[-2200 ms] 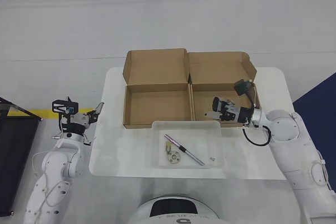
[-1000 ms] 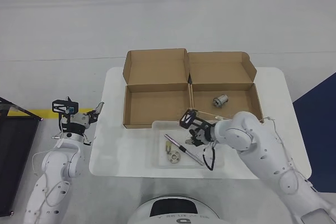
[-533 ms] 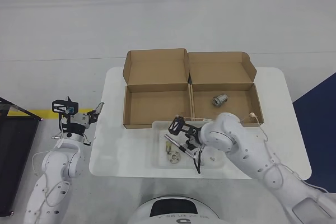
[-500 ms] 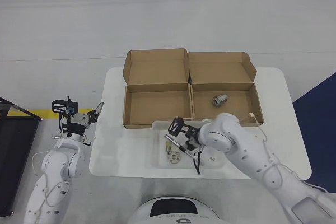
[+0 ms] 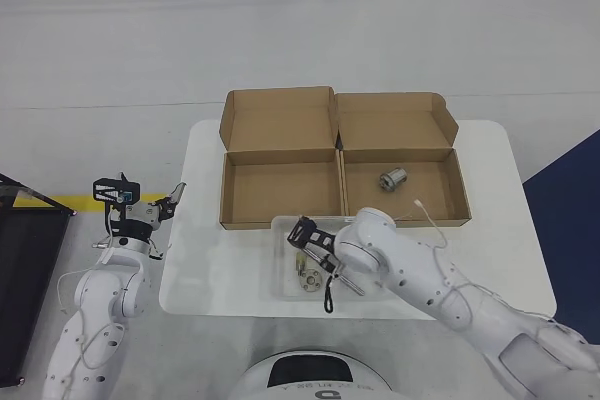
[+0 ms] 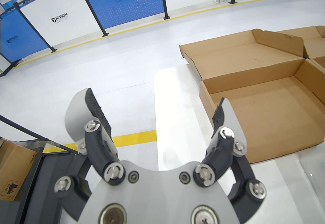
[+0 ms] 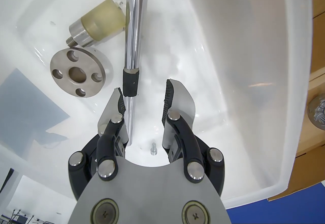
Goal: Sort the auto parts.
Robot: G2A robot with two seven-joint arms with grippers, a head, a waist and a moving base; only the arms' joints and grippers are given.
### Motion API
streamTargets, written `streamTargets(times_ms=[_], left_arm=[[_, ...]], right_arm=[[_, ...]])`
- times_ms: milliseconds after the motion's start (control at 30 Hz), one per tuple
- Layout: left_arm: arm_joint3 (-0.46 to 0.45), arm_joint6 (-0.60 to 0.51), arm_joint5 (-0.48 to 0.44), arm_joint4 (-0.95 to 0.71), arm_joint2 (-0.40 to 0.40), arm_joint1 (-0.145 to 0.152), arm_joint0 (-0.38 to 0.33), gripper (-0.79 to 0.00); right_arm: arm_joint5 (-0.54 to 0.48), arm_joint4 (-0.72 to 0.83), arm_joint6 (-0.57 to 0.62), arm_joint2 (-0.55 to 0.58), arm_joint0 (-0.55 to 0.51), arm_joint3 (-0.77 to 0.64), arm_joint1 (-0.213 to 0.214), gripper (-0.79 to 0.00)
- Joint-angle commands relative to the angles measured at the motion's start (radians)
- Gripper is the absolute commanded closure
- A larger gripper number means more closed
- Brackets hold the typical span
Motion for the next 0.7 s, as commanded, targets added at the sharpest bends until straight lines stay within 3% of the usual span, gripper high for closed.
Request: streamTargets(times_ms=[0,667], left_arm=[[0.000,0.000,0.000,0.000,0.000,0.000,0.000,-0.785],[0.000,0.000,0.000,0.000,0.000,0.000,0.000,-0.785]], right_arm=[[0.013,-0.002,0.005,-0.014,0.012,0.017,-0.011,-0.320],[0.034,0.002,0.051,-0.081,0.083,0.150,-0.088,-0.234]])
